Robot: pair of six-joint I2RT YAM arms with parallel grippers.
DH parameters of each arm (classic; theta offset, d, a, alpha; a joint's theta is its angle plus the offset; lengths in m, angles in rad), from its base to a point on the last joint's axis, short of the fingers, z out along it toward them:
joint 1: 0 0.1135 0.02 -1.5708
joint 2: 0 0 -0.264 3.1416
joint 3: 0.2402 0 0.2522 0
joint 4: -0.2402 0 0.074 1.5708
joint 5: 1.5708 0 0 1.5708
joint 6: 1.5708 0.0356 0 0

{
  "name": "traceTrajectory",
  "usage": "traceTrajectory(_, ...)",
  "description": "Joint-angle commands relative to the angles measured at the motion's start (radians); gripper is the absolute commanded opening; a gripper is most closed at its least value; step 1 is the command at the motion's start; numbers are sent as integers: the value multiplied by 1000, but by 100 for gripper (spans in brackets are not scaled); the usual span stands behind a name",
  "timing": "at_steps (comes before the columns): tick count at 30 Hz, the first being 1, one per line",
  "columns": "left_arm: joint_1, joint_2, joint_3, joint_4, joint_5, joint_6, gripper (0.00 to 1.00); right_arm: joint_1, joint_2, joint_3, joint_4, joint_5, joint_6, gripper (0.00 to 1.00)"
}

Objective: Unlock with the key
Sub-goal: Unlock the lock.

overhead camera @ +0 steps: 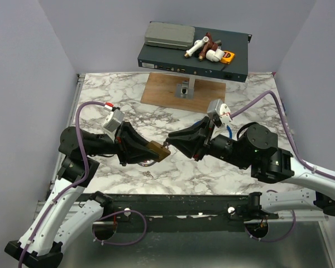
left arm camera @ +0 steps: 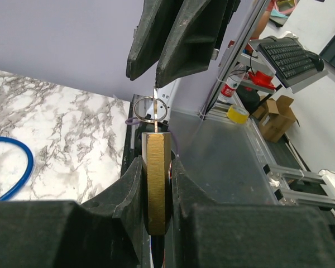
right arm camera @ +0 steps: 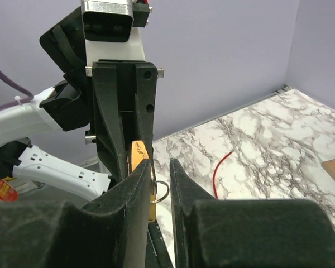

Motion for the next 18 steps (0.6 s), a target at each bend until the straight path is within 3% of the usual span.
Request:
traceTrajectory(1, 4, -15, 31, 86, 10, -30, 0, 4, -9, -25, 51, 1, 28, 22)
traceTrajectory(14, 10, -18, 52, 97, 0, -48, 0, 4, -29, -83, 97, -7, 67, 9)
traceTrajectory(18, 21, -15, 68, 122, -9, -69, 0, 4, -22, -121, 158, -22, 83, 1)
